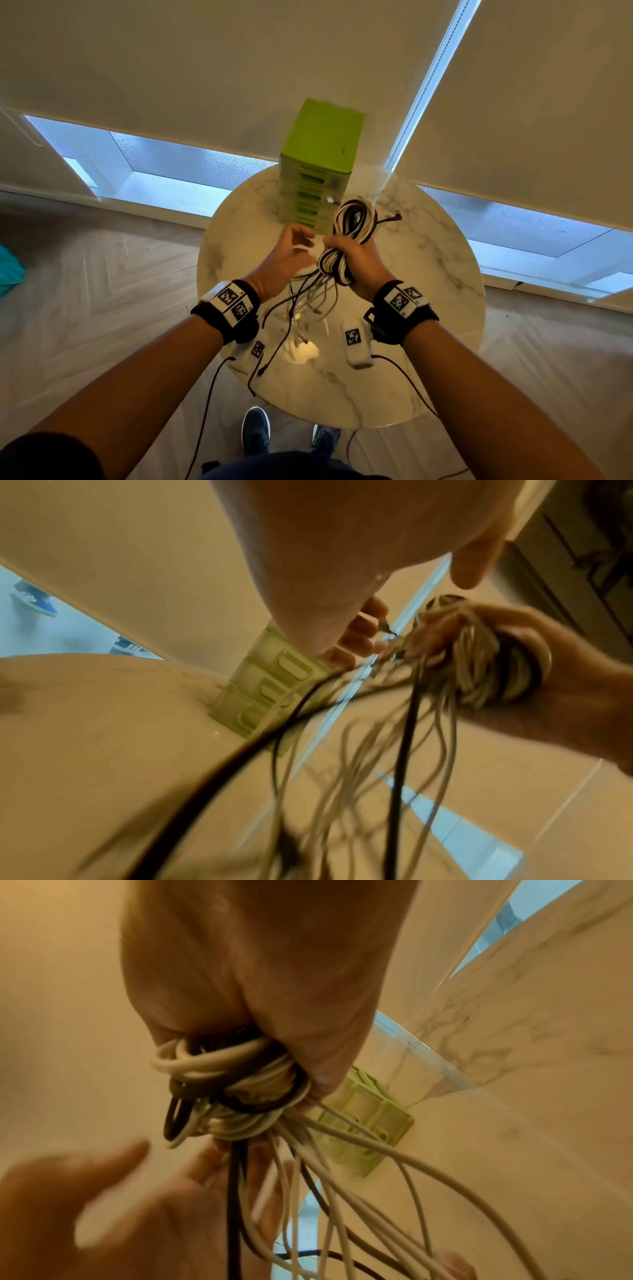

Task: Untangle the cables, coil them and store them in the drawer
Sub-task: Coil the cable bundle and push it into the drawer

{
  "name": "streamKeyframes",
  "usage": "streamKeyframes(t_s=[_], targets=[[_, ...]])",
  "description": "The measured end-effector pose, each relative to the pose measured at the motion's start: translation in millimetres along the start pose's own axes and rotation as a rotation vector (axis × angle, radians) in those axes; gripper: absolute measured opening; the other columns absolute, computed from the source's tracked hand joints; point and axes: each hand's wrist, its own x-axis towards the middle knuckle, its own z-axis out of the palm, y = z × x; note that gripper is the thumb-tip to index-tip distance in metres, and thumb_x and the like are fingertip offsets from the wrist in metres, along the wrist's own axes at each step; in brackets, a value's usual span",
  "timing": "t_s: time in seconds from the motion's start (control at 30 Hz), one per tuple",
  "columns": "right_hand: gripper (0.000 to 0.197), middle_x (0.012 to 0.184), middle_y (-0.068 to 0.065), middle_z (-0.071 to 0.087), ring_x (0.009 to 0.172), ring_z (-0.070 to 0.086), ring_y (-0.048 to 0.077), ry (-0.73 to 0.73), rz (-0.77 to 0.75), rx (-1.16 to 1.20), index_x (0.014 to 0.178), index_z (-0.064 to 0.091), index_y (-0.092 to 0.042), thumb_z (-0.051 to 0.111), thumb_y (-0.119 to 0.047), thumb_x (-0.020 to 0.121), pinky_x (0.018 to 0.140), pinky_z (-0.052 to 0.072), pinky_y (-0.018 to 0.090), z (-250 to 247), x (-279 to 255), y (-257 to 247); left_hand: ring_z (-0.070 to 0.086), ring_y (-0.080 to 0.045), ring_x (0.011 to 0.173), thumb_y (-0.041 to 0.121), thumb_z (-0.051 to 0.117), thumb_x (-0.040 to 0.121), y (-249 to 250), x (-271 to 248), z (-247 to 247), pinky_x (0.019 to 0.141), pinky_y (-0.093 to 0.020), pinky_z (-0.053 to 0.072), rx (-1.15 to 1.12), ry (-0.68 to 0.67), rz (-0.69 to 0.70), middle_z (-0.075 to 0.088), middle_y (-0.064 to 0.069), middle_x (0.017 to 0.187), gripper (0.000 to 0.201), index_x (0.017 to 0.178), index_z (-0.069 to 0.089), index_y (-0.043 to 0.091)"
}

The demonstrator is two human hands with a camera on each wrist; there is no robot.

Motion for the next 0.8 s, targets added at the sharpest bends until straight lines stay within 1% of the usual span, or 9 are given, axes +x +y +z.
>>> streamKeyframes(t_s=[0.1,0.17,0.3,0.37,0.43,0.5,0.57,0.7,0.8], targets=[[0.01,0.071,0.008,0.054,0.065,0.056,0.02,-0.036,-0.016,0.108,0.084,0.057,-0.007,0.066,-0.003,0.087,0.06,0.048,0.034,0.3,2.0,-11.6,0.056,-0.008,0.128,0.034,0.078,0.081,-14.7,-6.0,0.1,0.11,-0.027,0.044,0.243,-0.258,-0.013,0.058,0.002,0.135,0.069,0.139,0.044,0.018],[0.009,0.071,0.01,0.058,0.071,0.063,0.027,-0.078,0.003,0.175,0.089,0.056,-0.004,0.065,-0.004,0.088,0.066,0.054,0.039,5.8,-1.1,-16.2,0.06,-0.003,0.123,0.036,0.08,0.087,-12.9,-3.7,7.3,0.11,-0.034,0.047,0.361,-0.279,-0.041,0.065,0.006,0.133,0.061,0.14,0.053,0.023],[0.011,0.075,0.018,0.064,0.103,0.069,0.043,-0.15,0.021,0.414,0.084,0.058,0.0,0.055,0.001,0.094,0.092,0.057,0.05,15.3,-6.4,-19.7,0.071,-0.011,0.099,0.036,0.068,0.09,-8.1,0.4,14.3,0.097,-0.047,0.055,0.374,-0.222,-0.059,0.077,0.004,0.099,0.02,0.107,0.072,0.027],[0.015,0.077,0.02,0.055,0.095,0.072,0.042,-0.153,0.048,0.488,0.08,0.056,-0.002,0.055,-0.001,0.095,0.083,0.059,0.046,15.2,-6.6,-21.2,0.074,-0.017,0.089,0.024,0.062,0.092,-4.9,-0.4,16.0,0.089,-0.049,0.059,0.325,-0.239,-0.077,0.077,-0.002,0.089,0.018,0.108,0.067,0.02],[0.016,0.073,0.015,0.054,0.07,0.071,0.031,-0.118,0.079,0.483,0.078,0.057,-0.004,0.058,-0.005,0.094,0.07,0.059,0.04,10.7,-4.8,-23.1,0.074,-0.02,0.078,0.013,0.059,0.093,0.4,-1.1,18.5,0.083,-0.048,0.061,0.336,-0.259,-0.081,0.074,-0.006,0.082,0.013,0.106,0.062,0.012],[0.017,0.064,0.007,0.052,0.055,0.057,0.023,-0.085,0.104,0.408,0.075,0.058,-0.008,0.061,-0.009,0.092,0.061,0.052,0.037,4.7,-0.4,-26.0,0.072,-0.017,0.071,0.014,0.062,0.094,4.4,-1.6,19.9,0.076,-0.042,0.062,0.385,-0.269,-0.091,0.07,-0.005,0.08,0.008,0.101,0.06,0.015],[0.018,0.063,0.007,0.049,0.055,0.049,0.022,-0.049,0.143,0.177,0.073,0.057,-0.011,0.065,-0.013,0.089,0.058,0.042,0.036,-3.1,5.4,-28.9,0.07,-0.015,0.071,0.021,0.067,0.092,3.6,-2.3,17.6,0.072,-0.036,0.059,0.489,-0.282,-0.082,0.07,-0.002,0.083,0.01,0.1,0.062,0.021],[0.014,0.069,0.013,0.048,0.06,0.049,0.022,-0.029,0.168,-0.254,0.087,0.056,-0.01,0.069,-0.016,0.086,0.057,0.039,0.033,-15.9,10.9,-35.6,0.062,-0.015,0.075,0.031,0.07,0.087,-8.6,-2.9,8.4,0.07,-0.035,0.05,0.699,-0.377,-0.074,0.066,0.003,0.082,0.011,0.086,0.059,0.033],[0.022,0.058,0.004,0.048,0.053,0.046,0.017,-0.04,0.206,-0.431,0.072,0.054,-0.013,0.071,-0.019,0.086,0.053,0.036,0.03,-20.2,10.6,-42.6,0.064,-0.018,0.081,0.035,0.066,0.089,-14.2,-3.8,7.4,0.073,-0.035,0.05,0.738,-0.404,-0.111,0.066,0.002,0.086,0.009,0.09,0.058,0.033]])
